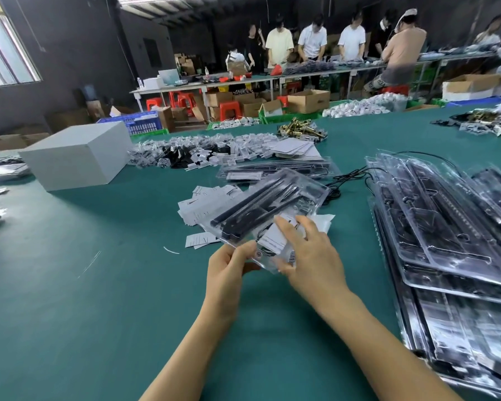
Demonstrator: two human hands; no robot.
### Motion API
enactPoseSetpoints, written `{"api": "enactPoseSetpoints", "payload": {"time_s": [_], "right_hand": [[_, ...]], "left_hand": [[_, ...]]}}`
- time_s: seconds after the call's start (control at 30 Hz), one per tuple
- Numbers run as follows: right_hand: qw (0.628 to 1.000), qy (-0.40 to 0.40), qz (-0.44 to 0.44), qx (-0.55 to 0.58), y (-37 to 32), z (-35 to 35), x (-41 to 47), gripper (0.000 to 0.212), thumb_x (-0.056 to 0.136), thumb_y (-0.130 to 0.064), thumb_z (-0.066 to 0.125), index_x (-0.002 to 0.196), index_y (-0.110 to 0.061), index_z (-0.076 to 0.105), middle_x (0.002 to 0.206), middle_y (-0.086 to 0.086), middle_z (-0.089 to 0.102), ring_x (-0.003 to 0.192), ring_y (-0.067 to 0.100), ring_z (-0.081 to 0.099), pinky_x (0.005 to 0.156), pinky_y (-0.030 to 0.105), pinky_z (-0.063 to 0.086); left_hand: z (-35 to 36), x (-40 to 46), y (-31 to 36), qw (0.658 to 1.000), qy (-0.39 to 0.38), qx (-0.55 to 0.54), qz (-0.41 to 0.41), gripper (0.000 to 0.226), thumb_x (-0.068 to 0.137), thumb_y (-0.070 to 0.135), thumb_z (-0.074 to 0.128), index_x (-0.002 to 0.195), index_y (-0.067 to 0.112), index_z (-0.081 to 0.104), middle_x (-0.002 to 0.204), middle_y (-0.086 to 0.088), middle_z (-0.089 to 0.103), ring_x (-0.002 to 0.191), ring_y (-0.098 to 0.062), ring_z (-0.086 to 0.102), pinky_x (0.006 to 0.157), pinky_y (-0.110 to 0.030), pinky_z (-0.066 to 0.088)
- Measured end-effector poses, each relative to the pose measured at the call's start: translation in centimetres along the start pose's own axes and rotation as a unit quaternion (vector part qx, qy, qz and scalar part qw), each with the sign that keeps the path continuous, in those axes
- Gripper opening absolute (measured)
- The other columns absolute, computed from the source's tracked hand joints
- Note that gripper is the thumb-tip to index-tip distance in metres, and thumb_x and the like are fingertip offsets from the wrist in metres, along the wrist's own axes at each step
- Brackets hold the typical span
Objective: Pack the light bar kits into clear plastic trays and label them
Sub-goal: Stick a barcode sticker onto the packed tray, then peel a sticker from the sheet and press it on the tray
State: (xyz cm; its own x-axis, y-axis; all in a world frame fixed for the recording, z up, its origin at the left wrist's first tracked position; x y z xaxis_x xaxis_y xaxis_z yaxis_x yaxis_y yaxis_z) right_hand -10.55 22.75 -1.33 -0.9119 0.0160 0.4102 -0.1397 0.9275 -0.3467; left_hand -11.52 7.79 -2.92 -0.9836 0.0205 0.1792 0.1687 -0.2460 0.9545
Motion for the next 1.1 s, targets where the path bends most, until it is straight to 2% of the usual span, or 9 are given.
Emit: {"api": "enactPoseSetpoints", "payload": {"time_s": [0.17, 0.23, 0.37, 0.5, 0.63, 0.77, 0.87, 0.97, 1.1], "right_hand": [[0.986, 0.113, 0.018, 0.125, 1.2, -2.1, 0.3, 0.072, 0.076, 0.013, 0.062, 0.139, -0.019, 0.05, 0.141, 0.016, 0.048, 0.126, 0.034, 0.047, 0.103, 0.041, 0.04], [0.973, 0.157, 0.008, 0.168, 1.4, -3.1, 0.1, 0.067, 0.074, 0.015, 0.066, 0.134, -0.013, 0.055, 0.136, 0.017, 0.054, 0.126, 0.033, 0.051, 0.103, 0.042, 0.043], [0.908, 0.298, -0.025, 0.292, 1.7, -6.7, -0.8, 0.037, 0.088, -0.01, 0.067, 0.125, -0.013, 0.062, 0.115, 0.002, 0.068, 0.1, 0.011, 0.066, 0.09, 0.028, 0.053], [0.77, 0.318, 0.102, 0.544, 4.7, -8.1, -0.5, 0.024, 0.084, -0.049, 0.061, 0.082, -0.026, 0.068, 0.075, -0.005, 0.072, 0.074, 0.02, 0.072, 0.072, 0.04, 0.059], [0.586, 0.265, 0.182, 0.743, 6.9, -7.3, 0.3, 0.024, 0.088, -0.043, 0.062, 0.085, -0.021, 0.056, 0.074, -0.001, 0.07, 0.075, 0.03, 0.072, 0.061, 0.028, 0.057], [0.473, 0.179, 0.258, 0.823, 7.2, -5.0, 0.4, 0.034, 0.089, -0.043, 0.059, 0.104, -0.013, 0.051, 0.08, 0.011, 0.073, 0.066, 0.017, 0.071, 0.046, 0.018, 0.05], [0.472, 0.121, 0.268, 0.831, 6.3, -3.9, 0.6, 0.032, 0.085, -0.04, 0.063, 0.096, -0.011, 0.056, 0.088, 0.017, 0.072, 0.055, 0.012, 0.066, 0.041, 0.017, 0.046], [0.521, 0.075, 0.283, 0.802, 5.3, -2.5, 0.4, 0.05, 0.08, -0.043, 0.065, 0.11, -0.004, 0.056, 0.084, 0.015, 0.069, 0.049, 0.01, 0.061, 0.037, 0.017, 0.043], [0.573, 0.056, 0.335, 0.746, 5.3, -0.3, -0.2, 0.035, 0.089, -0.042, 0.061, 0.096, -0.009, 0.055, 0.057, 0.005, 0.064, 0.043, 0.01, 0.058, 0.035, 0.017, 0.041]], "left_hand": [[1.5, -0.6, 0.8, 0.991, -0.068, 0.073, 0.087, 0.037, 0.086, 0.054, 0.048, 0.08, 0.025, 0.071, 0.083, 0.005, 0.069, 0.082, -0.01, 0.063, 0.077, -0.029, 0.052], [1.1, -0.6, 0.9, 0.969, -0.035, 0.207, 0.127, 0.036, 0.09, 0.051, 0.041, 0.085, 0.031, 0.071, 0.09, 0.012, 0.069, 0.092, -0.006, 0.062, 0.084, -0.029, 0.049], [3.1, -0.3, -2.1, 0.81, -0.146, 0.546, 0.157, 0.043, 0.101, 0.045, 0.029, 0.133, 0.033, 0.054, 0.147, 0.015, 0.041, 0.143, -0.008, 0.02, 0.118, -0.038, 0.015], [3.1, -0.5, -5.3, 0.716, -0.226, 0.658, 0.063, 0.05, 0.098, 0.057, 0.015, 0.143, 0.045, 0.035, 0.158, 0.018, 0.015, 0.147, -0.011, -0.015, 0.116, -0.052, -0.012], [2.8, -0.8, -5.3, 0.708, -0.22, 0.668, 0.061, 0.054, 0.095, 0.062, 0.016, 0.145, 0.045, 0.03, 0.159, 0.014, 0.015, 0.147, -0.011, -0.014, 0.116, -0.053, -0.011], [2.9, -0.7, -4.7, 0.724, -0.212, 0.653, 0.074, 0.056, 0.097, 0.059, 0.025, 0.148, 0.037, 0.029, 0.157, 0.013, 0.023, 0.147, -0.008, -0.005, 0.119, -0.047, -0.004], [2.9, -0.7, -4.2, 0.756, -0.2, 0.617, 0.087, 0.059, 0.097, 0.052, 0.036, 0.149, 0.025, 0.028, 0.152, 0.007, 0.032, 0.145, -0.011, 0.015, 0.119, -0.035, 0.011], [2.7, -0.7, -3.4, 0.807, -0.171, 0.559, 0.088, 0.052, 0.095, 0.048, 0.046, 0.138, 0.021, 0.038, 0.126, 0.005, 0.05, 0.116, -0.018, 0.05, 0.094, -0.022, 0.038], [2.2, -0.7, -1.5, 0.842, -0.109, 0.505, 0.153, 0.026, 0.091, 0.038, 0.059, 0.102, 0.014, 0.06, 0.09, 0.005, 0.061, 0.081, -0.015, 0.055, 0.069, -0.021, 0.039]]}}
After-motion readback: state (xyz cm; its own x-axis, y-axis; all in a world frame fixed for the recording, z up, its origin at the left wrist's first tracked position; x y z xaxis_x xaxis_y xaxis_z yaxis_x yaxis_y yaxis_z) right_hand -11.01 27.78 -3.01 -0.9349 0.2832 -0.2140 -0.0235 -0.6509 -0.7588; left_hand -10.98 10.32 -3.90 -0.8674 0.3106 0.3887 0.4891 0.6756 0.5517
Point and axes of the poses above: each hand's wrist, its own x-axis towards the middle knuckle, its own z-axis out of the palm, y = z × x, the point moved 8 cm from there along x, towards the middle knuckle
